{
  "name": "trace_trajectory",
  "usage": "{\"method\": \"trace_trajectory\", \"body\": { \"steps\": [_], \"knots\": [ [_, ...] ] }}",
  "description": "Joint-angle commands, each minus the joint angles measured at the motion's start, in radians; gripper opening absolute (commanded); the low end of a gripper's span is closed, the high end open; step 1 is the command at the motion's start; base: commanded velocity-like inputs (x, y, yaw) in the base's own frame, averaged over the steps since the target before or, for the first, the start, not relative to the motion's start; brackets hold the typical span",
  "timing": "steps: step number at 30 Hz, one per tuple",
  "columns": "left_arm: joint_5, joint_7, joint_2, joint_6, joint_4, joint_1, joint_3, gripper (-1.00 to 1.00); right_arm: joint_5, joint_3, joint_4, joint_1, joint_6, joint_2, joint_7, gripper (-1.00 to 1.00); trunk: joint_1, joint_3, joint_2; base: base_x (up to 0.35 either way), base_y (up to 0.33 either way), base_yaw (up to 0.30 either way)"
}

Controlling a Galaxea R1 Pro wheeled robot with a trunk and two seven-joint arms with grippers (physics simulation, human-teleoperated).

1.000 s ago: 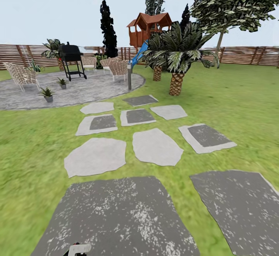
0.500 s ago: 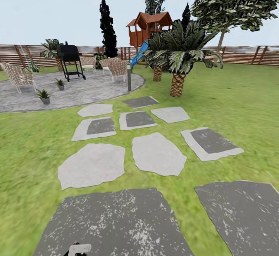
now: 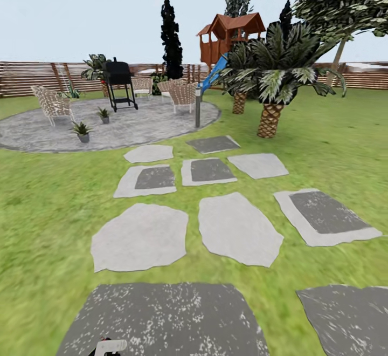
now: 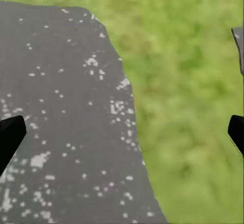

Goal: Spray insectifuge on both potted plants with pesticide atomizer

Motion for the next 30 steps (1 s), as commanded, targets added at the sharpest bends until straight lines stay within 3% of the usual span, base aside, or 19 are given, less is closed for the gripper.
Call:
{"method": "trace_trajectory", "body": {
  "steps": [1,30],
  "knots": [
    [0.000,0.000,0.000,-0.004,0.001,-0.001,0.004,-1.00,0.001,0.000,0.000,0.000,-0.003,0.000,0.000,1.00,0.000,-0.001,0.000,0.340,0.000,0.277],
    [0.001,0.000,0.001,-0.005,0.001,-0.001,0.005,-1.00,0.001,0.000,0.000,0.000,-0.003,0.000,0.000,1.00,0.000,-0.001,0.000,0.340,0.000,0.277]
  ]
}}
